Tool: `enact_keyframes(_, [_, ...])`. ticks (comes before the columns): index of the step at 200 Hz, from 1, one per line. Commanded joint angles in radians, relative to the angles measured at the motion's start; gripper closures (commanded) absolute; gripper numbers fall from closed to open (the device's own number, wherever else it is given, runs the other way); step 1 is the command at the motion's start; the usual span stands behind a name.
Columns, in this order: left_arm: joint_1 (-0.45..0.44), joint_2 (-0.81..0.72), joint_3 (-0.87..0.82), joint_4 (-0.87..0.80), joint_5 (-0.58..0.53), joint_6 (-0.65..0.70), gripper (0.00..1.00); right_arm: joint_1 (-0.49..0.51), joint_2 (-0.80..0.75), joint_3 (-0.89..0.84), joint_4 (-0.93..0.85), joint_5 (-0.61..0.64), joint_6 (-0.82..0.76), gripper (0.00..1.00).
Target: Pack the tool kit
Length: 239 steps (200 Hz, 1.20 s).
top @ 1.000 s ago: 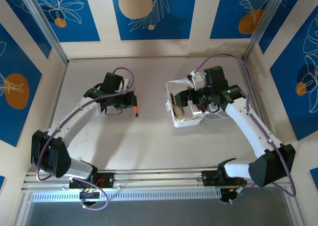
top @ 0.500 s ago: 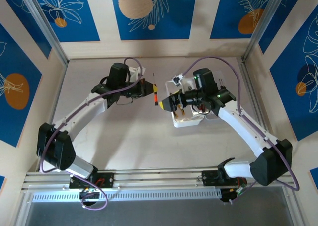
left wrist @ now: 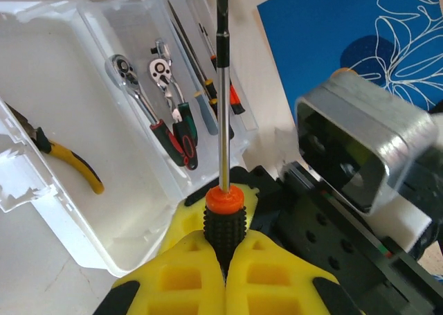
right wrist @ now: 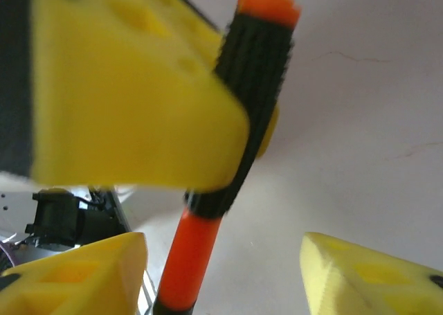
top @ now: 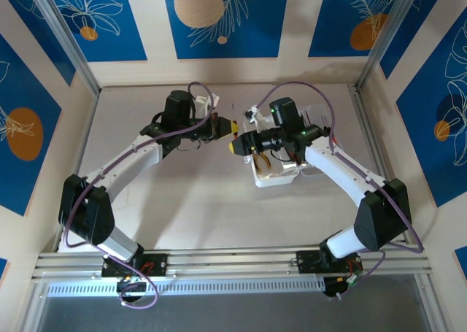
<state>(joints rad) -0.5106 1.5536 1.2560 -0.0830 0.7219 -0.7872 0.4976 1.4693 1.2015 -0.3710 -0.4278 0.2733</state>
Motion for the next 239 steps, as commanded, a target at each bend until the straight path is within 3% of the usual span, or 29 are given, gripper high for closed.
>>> enact_keyframes(1, [-0.015, -0.016, 0.028, 0.029, 0.034, -0.003, 1.0, 0.004, 0.002, 0.042, 0.033, 0.02, 0.005, 0.48])
enact_keyframes(59, [-0.019, -0.015, 0.016, 0.036, 0.036, 0.001, 1.0, 0.002, -0.003, 0.067, 0.013, 0.026, -0.006, 0.99])
enact_keyframes(71, [-0.018, -0.012, 0.022, 0.032, 0.038, 0.008, 1.0, 0.001, -0.009, 0.063, 0.003, 0.03, -0.018, 1.0])
enact_keyframes(88, [-0.017, -0.009, 0.048, -0.025, 0.031, 0.053, 0.86, -0.018, -0.023, 0.054, -0.025, 0.032, -0.038, 1.0])
enact_keyframes(96, [-0.014, -0.01, 0.067, -0.084, 0.013, 0.093, 0.74, -0.037, -0.036, 0.05, -0.046, 0.031, -0.051, 1.0])
enact_keyframes(108, [-0.002, -0.018, 0.102, -0.199, -0.036, 0.168, 0.41, -0.073, -0.064, 0.048, -0.09, 0.039, -0.075, 1.0])
enact_keyframes(126, [0.037, -0.033, 0.142, -0.361, -0.119, 0.285, 0.0, -0.153, -0.112, 0.05, -0.168, 0.055, -0.117, 1.0])
enact_keyframes(192, [0.222, -0.014, 0.166, -0.723, -0.443, 0.537, 0.0, -0.485, -0.14, 0.105, -0.399, 0.338, -0.273, 1.0])
enact_keyframes(239, [0.26, 0.014, 0.097, -0.755, -0.539, 0.575, 0.0, -0.56, -0.003, 0.2, -0.457, 0.485, -0.336, 1.0])
